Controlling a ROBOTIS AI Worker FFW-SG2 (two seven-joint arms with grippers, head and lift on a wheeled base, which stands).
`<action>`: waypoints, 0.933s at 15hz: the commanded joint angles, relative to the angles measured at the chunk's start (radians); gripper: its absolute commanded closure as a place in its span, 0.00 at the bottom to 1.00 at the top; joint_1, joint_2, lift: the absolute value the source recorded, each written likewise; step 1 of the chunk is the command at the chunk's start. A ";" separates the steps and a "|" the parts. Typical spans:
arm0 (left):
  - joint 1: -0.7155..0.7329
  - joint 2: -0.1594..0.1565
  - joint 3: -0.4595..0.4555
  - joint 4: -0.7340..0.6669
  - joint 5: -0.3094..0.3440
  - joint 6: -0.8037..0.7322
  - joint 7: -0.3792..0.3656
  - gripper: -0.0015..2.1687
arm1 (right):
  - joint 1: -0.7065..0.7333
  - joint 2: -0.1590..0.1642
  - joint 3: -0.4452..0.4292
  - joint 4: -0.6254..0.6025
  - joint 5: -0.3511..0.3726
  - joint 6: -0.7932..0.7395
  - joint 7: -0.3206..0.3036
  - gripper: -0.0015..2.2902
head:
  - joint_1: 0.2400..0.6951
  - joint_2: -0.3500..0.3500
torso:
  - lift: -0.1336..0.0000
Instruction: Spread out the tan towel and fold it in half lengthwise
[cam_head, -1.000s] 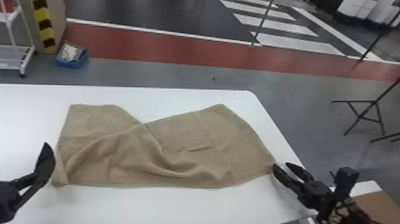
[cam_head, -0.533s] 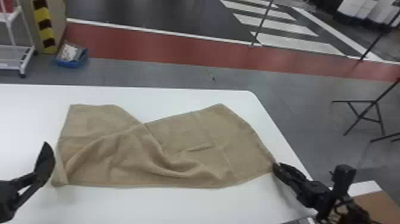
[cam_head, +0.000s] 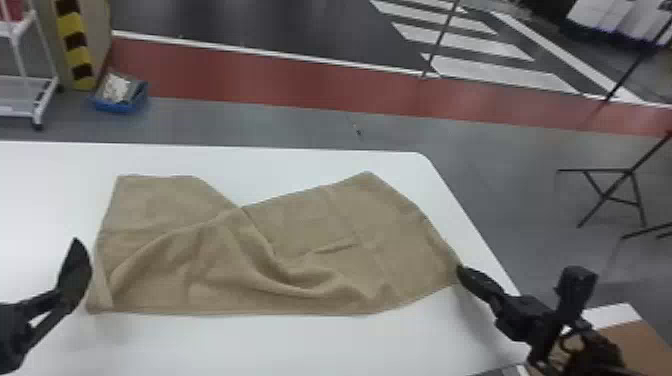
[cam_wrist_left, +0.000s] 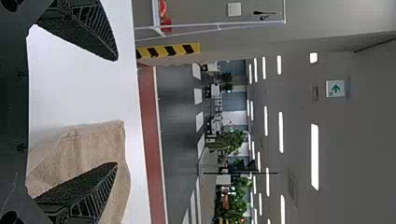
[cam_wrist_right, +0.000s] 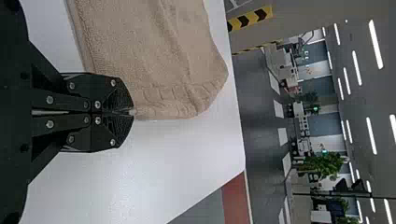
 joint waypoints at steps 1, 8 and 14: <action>0.006 -0.001 0.002 -0.006 0.000 0.000 0.000 0.04 | 0.002 0.006 -0.001 -0.017 -0.004 0.019 0.000 0.58 | 1.00 0.01 | 0.04; 0.069 0.013 -0.003 -0.124 0.063 0.138 -0.009 0.04 | -0.003 0.015 0.007 -0.019 -0.005 0.010 0.000 0.58 | 1.00 0.01 | 0.04; 0.117 0.026 -0.051 -0.126 0.040 0.196 -0.017 0.09 | -0.012 0.020 0.017 -0.009 -0.004 0.001 0.000 0.58 | 1.00 0.00 | 0.04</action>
